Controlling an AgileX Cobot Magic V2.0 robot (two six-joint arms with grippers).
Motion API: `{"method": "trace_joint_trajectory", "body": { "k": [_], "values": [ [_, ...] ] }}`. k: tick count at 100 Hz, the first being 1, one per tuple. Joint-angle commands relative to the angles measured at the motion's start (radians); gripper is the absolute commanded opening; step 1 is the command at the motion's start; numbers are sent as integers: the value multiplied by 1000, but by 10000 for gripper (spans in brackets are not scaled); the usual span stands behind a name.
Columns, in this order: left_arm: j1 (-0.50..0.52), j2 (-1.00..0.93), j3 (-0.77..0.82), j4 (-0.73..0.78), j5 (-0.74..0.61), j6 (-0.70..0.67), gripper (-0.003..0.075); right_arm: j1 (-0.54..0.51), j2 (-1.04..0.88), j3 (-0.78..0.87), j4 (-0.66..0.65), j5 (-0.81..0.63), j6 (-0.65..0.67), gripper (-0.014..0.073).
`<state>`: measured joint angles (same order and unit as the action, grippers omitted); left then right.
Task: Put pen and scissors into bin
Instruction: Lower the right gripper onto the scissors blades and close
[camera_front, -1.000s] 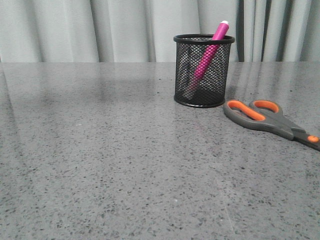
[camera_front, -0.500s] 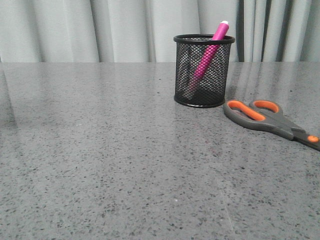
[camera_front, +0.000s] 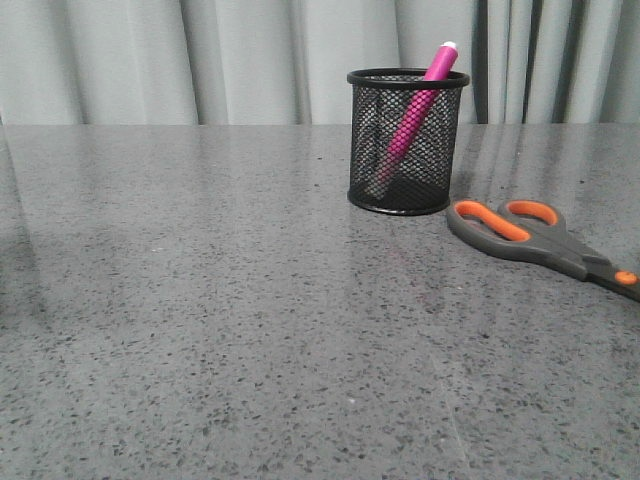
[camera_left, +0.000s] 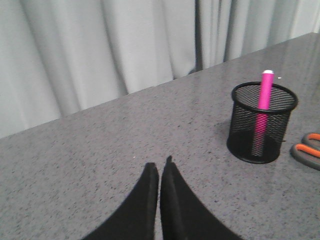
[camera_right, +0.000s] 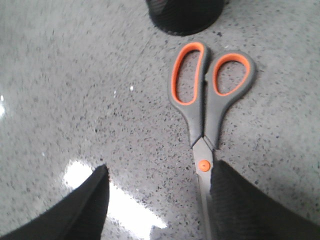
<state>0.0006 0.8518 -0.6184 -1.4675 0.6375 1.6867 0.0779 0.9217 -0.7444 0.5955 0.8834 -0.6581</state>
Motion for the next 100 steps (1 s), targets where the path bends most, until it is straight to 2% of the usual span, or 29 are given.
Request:
{"method": "trace_joint_trajectory", "body": {
  "k": [1,11,24,33,60,78,100],
  "values": [
    [-37,-9,-13,-156,48,74,-20,45,25,-59,-44,-24,-8,400],
    [-60,-9,-13,-160,46,74,-20,82,72,-92,-102,-19,45,400],
    [-59,-9,-13,-157,32,74,-20,100,153,-144,-225,6,175,400],
    [-59,-9,-13,-165,32,74,-20,107,208,-186,-244,39,238,400],
    [-59,-9,-13,-182,29,74,-19,166,325,-270,-268,57,280,400],
    [-59,-9,-13,-182,29,74,-19,220,381,-282,-440,50,415,366],
    [-59,-9,-13,-182,23,74,-20,266,411,-284,-444,11,417,346]
  ]
}}
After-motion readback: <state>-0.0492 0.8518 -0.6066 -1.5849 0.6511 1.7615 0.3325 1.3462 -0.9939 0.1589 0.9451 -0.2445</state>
